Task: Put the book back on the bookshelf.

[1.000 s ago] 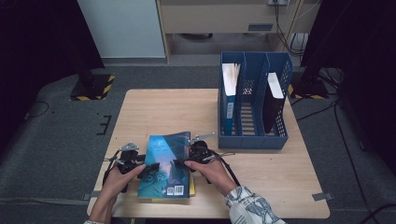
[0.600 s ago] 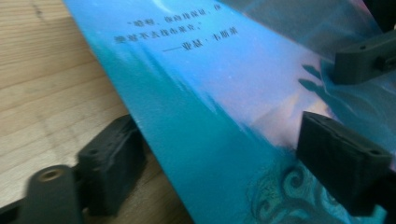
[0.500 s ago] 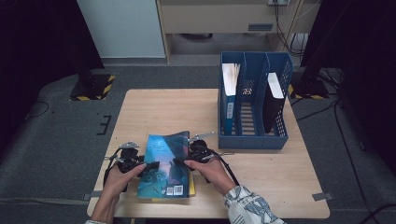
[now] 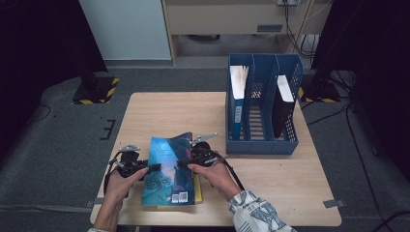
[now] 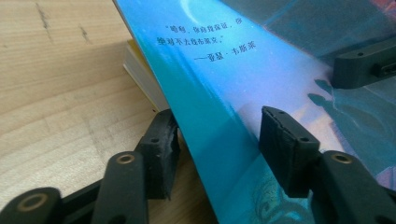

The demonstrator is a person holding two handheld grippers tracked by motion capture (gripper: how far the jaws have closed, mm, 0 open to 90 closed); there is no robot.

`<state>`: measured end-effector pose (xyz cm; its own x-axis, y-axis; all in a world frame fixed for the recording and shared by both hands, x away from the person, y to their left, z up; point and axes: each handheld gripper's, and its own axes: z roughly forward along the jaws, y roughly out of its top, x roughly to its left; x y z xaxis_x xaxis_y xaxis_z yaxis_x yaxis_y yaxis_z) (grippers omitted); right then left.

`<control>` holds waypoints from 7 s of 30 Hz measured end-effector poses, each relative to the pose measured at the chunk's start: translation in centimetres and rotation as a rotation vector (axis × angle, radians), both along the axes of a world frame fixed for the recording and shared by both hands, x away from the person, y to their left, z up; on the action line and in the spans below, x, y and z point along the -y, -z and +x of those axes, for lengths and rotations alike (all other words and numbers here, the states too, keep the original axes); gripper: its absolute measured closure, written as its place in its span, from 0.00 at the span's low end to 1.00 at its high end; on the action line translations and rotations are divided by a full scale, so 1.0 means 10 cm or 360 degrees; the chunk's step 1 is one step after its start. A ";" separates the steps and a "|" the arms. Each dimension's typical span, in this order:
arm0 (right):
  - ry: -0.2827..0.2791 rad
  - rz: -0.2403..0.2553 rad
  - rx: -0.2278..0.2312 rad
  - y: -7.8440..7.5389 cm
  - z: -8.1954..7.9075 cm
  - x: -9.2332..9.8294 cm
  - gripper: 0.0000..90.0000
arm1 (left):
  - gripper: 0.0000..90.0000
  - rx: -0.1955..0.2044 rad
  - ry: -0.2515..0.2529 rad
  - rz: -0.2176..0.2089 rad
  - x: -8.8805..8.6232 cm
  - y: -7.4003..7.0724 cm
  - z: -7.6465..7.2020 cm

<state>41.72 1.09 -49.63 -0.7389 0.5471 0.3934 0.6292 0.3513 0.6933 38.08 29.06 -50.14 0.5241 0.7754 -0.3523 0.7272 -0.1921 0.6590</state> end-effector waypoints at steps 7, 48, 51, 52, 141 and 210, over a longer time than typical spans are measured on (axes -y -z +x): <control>0.0015 0.0015 0.0045 -0.16 0.05 0.00 0.67 | 0.58 0.0082 -0.0055 -0.0010 0.00 -0.14 0.00; 0.0084 0.0041 0.0299 -0.77 0.36 -0.06 0.80 | 0.76 0.0240 -0.0032 0.0087 -0.09 -0.72 0.38; 0.0096 0.0050 0.0307 -0.79 0.39 -0.06 0.81 | 0.76 0.0263 -0.0027 0.0108 -0.08 -0.77 0.42; 0.0100 0.0051 0.0305 -0.80 0.40 -0.05 0.81 | 0.76 0.0265 -0.0025 0.0109 -0.08 -0.78 0.43; -0.0016 0.0254 0.0642 -1.13 0.11 0.01 0.78 | 0.28 0.0435 -0.0193 0.0155 0.00 -0.32 0.11; 0.0422 0.0453 0.0388 -1.28 -0.16 1.18 0.82 | 0.06 0.0153 -0.0277 0.0531 -0.24 0.27 0.23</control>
